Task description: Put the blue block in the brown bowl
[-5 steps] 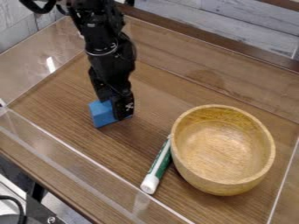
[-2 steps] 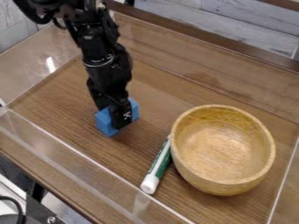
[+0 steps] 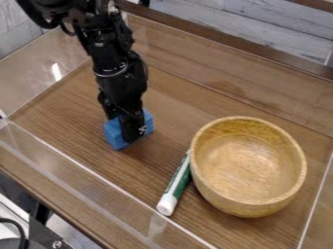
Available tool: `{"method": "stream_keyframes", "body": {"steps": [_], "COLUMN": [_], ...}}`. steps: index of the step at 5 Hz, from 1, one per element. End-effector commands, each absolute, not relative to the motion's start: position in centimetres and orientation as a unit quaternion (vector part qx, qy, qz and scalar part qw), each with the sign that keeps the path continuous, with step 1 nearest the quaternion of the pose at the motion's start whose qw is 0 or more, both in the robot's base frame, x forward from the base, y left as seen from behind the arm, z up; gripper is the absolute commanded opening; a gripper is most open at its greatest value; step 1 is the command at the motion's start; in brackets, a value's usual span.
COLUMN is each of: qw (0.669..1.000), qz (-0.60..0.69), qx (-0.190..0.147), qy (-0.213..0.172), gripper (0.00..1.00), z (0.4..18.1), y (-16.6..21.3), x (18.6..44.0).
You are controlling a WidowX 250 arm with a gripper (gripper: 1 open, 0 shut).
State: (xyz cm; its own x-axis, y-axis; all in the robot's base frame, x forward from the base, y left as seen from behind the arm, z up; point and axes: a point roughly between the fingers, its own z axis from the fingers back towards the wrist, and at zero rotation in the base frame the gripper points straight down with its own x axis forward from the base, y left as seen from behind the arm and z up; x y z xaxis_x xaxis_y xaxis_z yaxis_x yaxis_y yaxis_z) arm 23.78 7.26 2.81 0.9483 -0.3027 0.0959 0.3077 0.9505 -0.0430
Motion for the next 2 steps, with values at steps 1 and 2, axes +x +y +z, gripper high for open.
{"method": "stream_keyframes", "body": {"steps": [1, 2], "qw": [0.986, 0.987], "qz": [-0.151, -0.144], "qx": [-0.008, -0.004], "qy": [-0.069, -0.068], "gripper": [0.00, 0.00], "z": [5.26, 6.11], "y": [7.51, 7.38], "x": [24.88, 24.98]}}
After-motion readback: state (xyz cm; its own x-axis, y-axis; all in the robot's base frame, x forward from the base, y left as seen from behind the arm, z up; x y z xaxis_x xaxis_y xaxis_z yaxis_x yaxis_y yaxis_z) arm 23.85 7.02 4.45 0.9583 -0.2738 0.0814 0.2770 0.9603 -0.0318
